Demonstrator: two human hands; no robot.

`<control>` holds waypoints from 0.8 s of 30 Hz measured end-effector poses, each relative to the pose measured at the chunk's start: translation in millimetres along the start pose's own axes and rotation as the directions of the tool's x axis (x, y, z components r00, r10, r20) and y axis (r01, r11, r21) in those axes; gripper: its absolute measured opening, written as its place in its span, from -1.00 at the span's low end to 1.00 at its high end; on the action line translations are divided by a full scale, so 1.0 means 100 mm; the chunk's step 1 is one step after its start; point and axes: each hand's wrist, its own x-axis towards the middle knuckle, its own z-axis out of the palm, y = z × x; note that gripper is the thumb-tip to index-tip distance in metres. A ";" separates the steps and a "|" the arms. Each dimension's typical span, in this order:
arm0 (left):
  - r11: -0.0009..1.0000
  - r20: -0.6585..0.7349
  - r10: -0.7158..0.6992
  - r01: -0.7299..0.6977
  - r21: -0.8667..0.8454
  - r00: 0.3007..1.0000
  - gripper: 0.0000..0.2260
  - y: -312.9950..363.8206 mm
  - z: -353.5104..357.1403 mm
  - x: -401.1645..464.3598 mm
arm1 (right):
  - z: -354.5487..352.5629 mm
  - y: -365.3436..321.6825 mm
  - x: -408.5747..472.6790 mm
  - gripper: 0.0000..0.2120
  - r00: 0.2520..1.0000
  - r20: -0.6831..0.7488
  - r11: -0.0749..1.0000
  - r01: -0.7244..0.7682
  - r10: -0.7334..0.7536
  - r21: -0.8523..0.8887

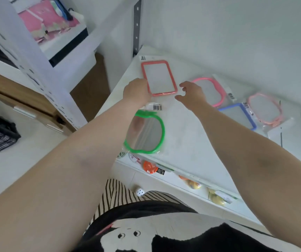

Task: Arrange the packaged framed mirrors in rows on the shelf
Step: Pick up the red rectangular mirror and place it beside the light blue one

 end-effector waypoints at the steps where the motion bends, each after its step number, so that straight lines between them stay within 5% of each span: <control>1: 1.000 0.005 -0.005 0.005 -0.011 1.000 -0.79 0.00 0.04 0.07 | 0.02 0.02 0.07 -0.53 1.000 0.006 1.000 -0.016 0.016 -0.002; 17: 0.858 0.155 -0.247 0.290 -0.424 0.957 -0.71 -0.03 0.39 0.50 | 0.31 -0.08 0.49 -0.70 0.959 0.017 0.934 -0.279 0.282 0.223; 24: 0.489 0.240 -0.281 0.354 -0.797 0.929 -0.63 0.11 0.12 0.40 | 0.12 -0.10 0.37 -0.68 0.918 0.082 0.745 -0.366 0.389 0.558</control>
